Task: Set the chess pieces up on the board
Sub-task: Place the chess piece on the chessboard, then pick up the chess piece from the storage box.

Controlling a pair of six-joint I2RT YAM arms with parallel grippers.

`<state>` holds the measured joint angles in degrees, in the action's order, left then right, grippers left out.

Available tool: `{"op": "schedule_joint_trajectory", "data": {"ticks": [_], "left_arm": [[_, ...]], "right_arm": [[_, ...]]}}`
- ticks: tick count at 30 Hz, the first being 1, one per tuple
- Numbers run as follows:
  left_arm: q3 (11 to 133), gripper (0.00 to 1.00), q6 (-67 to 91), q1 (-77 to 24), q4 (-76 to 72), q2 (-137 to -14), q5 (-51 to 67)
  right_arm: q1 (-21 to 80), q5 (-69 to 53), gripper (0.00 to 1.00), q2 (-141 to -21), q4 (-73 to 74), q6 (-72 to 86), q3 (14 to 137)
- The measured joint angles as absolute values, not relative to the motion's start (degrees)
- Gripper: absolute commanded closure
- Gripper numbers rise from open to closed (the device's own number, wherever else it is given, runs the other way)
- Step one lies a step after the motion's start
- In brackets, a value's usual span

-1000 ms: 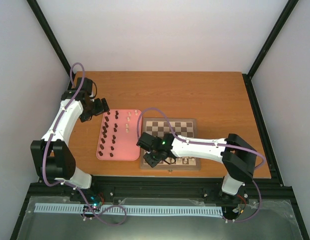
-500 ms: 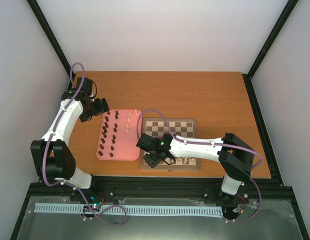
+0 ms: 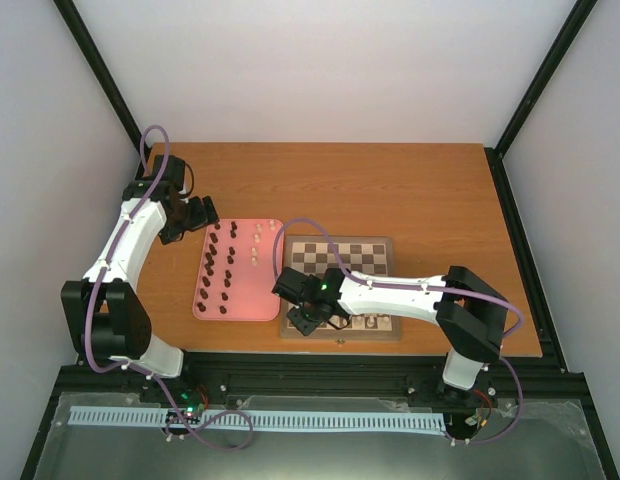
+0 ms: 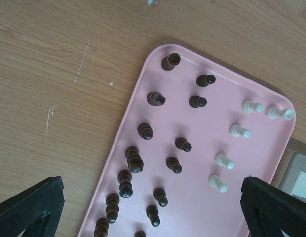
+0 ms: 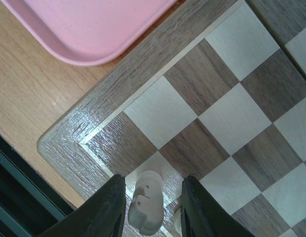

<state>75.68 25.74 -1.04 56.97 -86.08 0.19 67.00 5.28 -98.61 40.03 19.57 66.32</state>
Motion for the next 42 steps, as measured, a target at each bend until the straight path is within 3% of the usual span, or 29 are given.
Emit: {"op": "schedule_joint_trajectory", "data": {"ticks": [6,10,13,23,34,42], "left_arm": [[75.7,0.0,25.7,-1.0,57.0,-86.1,0.2],[75.7,0.0,25.7,-1.0,57.0,-86.1,0.2],[75.7,0.0,25.7,-1.0,57.0,-86.1,0.2],[75.7,0.0,25.7,-1.0,57.0,-86.1,0.0],[75.7,0.0,25.7,-1.0,57.0,-86.1,0.4],[75.7,0.0,25.7,-1.0,57.0,-86.1,1.0]], "right_arm": [[67.0,5.2,0.62,-98.6,40.1,19.1,66.3],[67.0,5.4,0.41,-98.4,41.0,18.6,66.7],[67.0,6.2,0.35,-98.2,42.8,18.0,69.1],[62.5,8.9,0.36,-101.4,45.3,16.3,87.0],[50.5,8.8,0.38,-126.9,44.4,13.0,112.7],[48.3,6.7,0.4,-136.6,44.8,10.9,122.6]]}}
